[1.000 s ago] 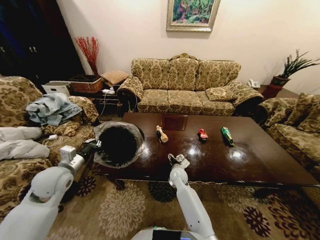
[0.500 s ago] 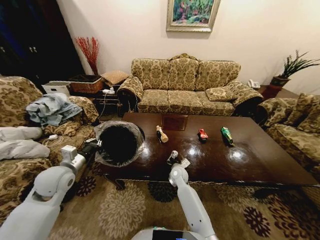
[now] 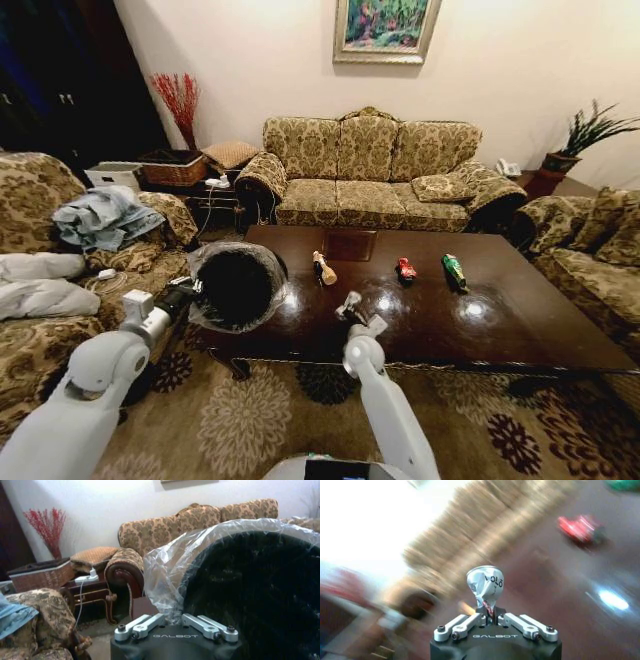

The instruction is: Move to the front of the table and place the trash on the table into the trash bin.

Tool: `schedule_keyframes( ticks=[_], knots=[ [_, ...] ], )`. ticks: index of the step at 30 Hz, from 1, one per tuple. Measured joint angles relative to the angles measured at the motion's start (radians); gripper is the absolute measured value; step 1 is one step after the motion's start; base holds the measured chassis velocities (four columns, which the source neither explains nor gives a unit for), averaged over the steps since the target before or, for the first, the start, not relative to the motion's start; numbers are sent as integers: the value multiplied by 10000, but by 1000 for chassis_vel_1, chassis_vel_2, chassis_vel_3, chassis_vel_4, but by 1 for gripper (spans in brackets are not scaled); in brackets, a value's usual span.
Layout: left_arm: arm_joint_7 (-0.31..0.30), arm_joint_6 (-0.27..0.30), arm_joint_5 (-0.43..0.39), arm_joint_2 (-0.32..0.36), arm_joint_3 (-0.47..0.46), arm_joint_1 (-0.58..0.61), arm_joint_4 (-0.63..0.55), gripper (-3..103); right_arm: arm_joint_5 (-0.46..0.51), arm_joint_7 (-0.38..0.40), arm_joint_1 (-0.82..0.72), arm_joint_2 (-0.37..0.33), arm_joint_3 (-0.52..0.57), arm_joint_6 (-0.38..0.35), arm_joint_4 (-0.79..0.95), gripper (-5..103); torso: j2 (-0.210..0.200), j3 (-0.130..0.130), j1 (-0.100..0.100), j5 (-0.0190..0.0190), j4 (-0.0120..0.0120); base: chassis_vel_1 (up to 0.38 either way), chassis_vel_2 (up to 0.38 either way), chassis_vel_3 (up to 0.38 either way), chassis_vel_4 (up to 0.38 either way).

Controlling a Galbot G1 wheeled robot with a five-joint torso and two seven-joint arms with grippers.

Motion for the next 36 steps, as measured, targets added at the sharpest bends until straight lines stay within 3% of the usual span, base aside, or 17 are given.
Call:
schedule_keyframes(
  ticks=[1, 2, 3, 4, 7, 9, 12, 17, 19, 22, 24, 28, 30, 34, 36],
  knots=[
    [-8, 2, -66, 144, 40, -31, 44, 0, -44, -714, -173, -186, 51, 223, 487, 8, 0, 0, 0, 4, -2, 0, 0, 0, 0],
    [-39, 54, -326, 595, 155, -84, 135, 0, -69, -2513, -463, -644, 154, 700, 1279, 8, 0, 0, 0, 0, -4, 0, 0, 0, 0],
    [-40, 76, -482, 886, 220, -94, 174, 0, 58, -3644, -591, -1005, 189, 875, 1707, 8, 0, 0, 0, 0, -4, 0, 0, 0, 0],
    [-40, 76, -482, 886, 220, -94, 174, 0, 58, -3644, -591, -1005, 189, 875, 1707, 8, 0, 0, 0, 0, -4, 0, 0, 0, 0],
    [45, 76, -1161, 2188, 513, -113, 181, 0, 996, -6612, -476, -2186, -9, 912, 2690, 8, 1, 0, -1, 7, -2, 0, 0, 0, 0],
    [61, 64, -1239, 2358, 569, -124, 169, 0, 1179, -6989, -384, -2358, -86, 899, 2779, 8, 1, -1, -1, 7, -1, 0, 0, 0, 0],
    [146, 40, -1650, 3295, 1127, -295, -71, 0, 2071, -8513, 241, -3208, -874, 592, 2956, 8, 1, 0, 0, 4, 0, 0, 0, 0, 0],
    [161, 75, -1889, 3630, 1757, -677, -268, 0, 2244, -9248, 749, -3557, -1748, 372, 2795, 8, 1, 0, 0, 2, -1, 0, 0, 0, 0],
    [107, 155, -2040, 3671, 2112, -879, -374, 0, 1824, -9337, 1178, -3514, -2516, 362, 2454, 8, 1, 0, 0, 2, -3, 0, 0, 0, 0],
    [36, 213, -2138, 3601, 2192, -923, -454, 0, 1426, -9255, 1461, -3376, -2935, 421, 2152, 8, 1, 0, 0, 2, 1, 0, 0, 0, 0],
    [-28, 259, -2238, 3447, 2176, -854, -604, 0, 486, -8691, 1997, -3063, -3589, 832, 1510, 8, 1, 1, 0, -1, 1, 0, 0, 0, 0],
    [-50, 298, -2295, 3330, 2107, -759, -700, 0, -333, -8208, 2406, -2788, -4013, 1190, 1015, 7, 1, 1, 0, 2, 3, 0, 0, 0, 0],
    [-137, 328, -2338, 3237, 2086, -749, -677, 0, -777, -8037, 2617, -2632, -4153, 1335, 811, 16, 0, 1, 0, 2, 2, 0, 0, 0, 0],
    [-238, 371, -2393, 3200, 2078, -762, -557, 0, -784, -8009, 2636, -2724, -4129, 1340, 899, 27, 1, 1, 0, 0, -1, 0, 0, 0, 0],
    [-389, 512, -2575, 3167, 2029, -777, -539, 0, -733, -8067, 2618, -2842, -4006, 1337, 1018, 38, 1, 1, 0, 1, 0, 0, 0, 0, 0]
  ],
)
